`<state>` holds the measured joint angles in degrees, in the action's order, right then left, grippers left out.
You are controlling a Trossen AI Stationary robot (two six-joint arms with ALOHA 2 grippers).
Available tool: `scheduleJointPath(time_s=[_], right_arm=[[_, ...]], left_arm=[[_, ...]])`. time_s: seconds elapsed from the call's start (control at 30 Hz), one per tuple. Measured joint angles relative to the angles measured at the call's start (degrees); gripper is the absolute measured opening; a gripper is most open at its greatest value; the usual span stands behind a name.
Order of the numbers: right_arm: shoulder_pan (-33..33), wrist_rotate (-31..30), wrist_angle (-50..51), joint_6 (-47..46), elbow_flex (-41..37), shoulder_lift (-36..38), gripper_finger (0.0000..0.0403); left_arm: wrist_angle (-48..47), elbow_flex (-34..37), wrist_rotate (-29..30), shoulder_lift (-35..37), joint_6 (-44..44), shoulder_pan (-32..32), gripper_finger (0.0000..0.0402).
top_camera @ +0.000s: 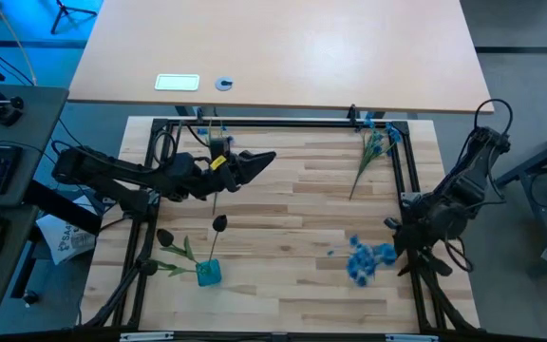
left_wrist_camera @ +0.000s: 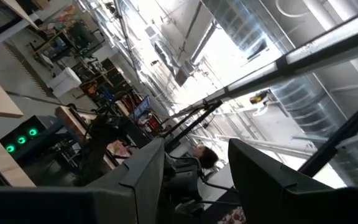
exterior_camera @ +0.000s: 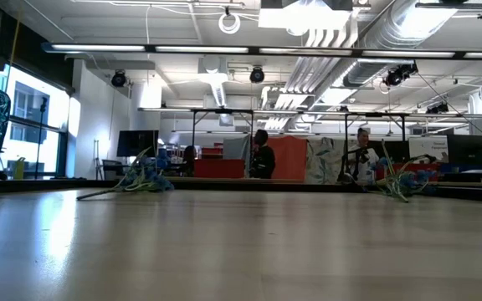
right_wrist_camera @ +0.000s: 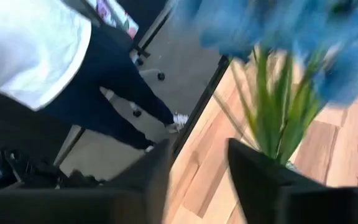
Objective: Sort flowers into vase by color
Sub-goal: Put the left blue flowers into the transparent vase
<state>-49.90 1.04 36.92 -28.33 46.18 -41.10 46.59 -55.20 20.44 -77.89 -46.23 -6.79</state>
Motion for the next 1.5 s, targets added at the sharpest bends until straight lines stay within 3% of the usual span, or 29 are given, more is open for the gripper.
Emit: scheduleJointPath(time_s=[0.1, 0.17, 0.37, 0.53, 0.63, 0.77, 0.87, 1.03, 1.17, 1.3, 1.5], right_arm=[[-1.5, 0.1, -0.2, 1.4, 0.0, -1.3, 0.0047], [-2.7, 0.0, 0.0, 1.2, 0.1, -1.3, 0.0015], [-7.3, -8.4, 13.9, -2.8, 9.4, -1.3, 0.0004], [-8.6, -21.4, 18.7, -3.6, 17.2, -1.2, 0.001], [-8.0, -29.6, 18.3, 0.3, 20.2, -1.3, 0.0003], [-4.5, -42.6, 17.3, 3.2, 22.2, -1.3, 0.0002], [1.4, -47.7, 15.4, 3.3, 22.4, -1.8, 0.0002], [15.9, -42.4, 13.0, -0.2, 22.4, -4.7, 0.0002], [30.3, -33.6, 9.6, -1.0, 22.4, -8.9, 0.0004], [45.8, -23.3, 6.1, 2.4, 22.4, -14.1, 0.0028], [63.7, -12.1, 5.2, 2.2, 22.4, -21.3, 0.0113]], left_arm=[[0.0, 0.0, -0.8, 0.0, 0.4, 0.0, 0.0168], [0.0, 0.0, -1.0, 0.0, 0.5, 0.0, 0.0168], [0.0, 0.0, -0.6, 0.0, 2.4, 0.1, 0.0168], [-2.9, -1.4, 8.2, 0.0, 4.4, 0.6, 0.0168], [-14.0, -6.5, 8.6, 0.0, 7.7, 2.1, 0.0168], [-38.7, -17.3, 4.7, -1.3, 4.3, 6.1, 0.0168], [-59.3, -25.8, -0.4, -3.5, 0.6, 11.2, 0.0168], [-88.2, -33.5, -12.8, -7.6, 2.6, 22.7, 0.0168], [-98.1, -32.2, -18.1, -9.3, 10.7, 28.6, 0.0168], [-102.9, -29.9, -16.3, -9.4, 16.7, 31.6, 0.0168], [-103.1, -21.7, -11.3, -7.4, 18.0, 34.3, 0.0168]])
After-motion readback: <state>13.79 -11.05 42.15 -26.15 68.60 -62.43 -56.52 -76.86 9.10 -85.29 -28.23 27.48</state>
